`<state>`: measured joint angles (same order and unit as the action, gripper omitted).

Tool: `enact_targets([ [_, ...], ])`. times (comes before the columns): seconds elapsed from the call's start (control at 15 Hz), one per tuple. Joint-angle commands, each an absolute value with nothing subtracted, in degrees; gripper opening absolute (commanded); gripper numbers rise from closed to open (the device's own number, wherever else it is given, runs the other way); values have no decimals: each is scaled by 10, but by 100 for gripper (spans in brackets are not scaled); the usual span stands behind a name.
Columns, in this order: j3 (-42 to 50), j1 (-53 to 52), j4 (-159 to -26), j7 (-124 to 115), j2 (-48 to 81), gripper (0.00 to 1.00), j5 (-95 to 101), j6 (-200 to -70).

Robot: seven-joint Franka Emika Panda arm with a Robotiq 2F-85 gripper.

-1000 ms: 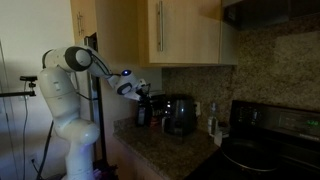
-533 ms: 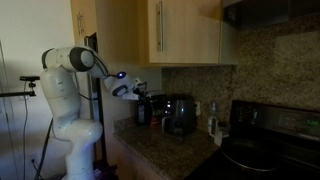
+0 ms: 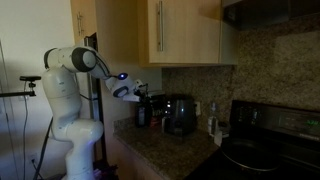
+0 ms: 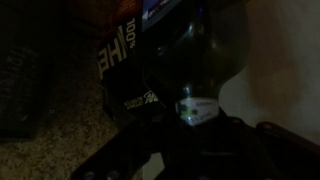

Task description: Move the olive oil bottle to the left

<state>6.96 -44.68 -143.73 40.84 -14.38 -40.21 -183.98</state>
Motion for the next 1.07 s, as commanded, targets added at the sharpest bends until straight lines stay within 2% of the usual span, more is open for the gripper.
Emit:
enact_targets([
  [0.0, 83, -458, -1438, 433, -143, 6, -391, -1830],
  [0.2, 93, -473, -1436, 464, -135, 6, -384, -1847],
  [0.73, 207, -626, -1429, 484, -165, 6, -412, -1853],
  [0.8, 183, -601, -1435, 469, -147, 25, -398, -1855],
  [1.0, 201, -618, -1435, 468, -148, 25, -398, -1855],
])
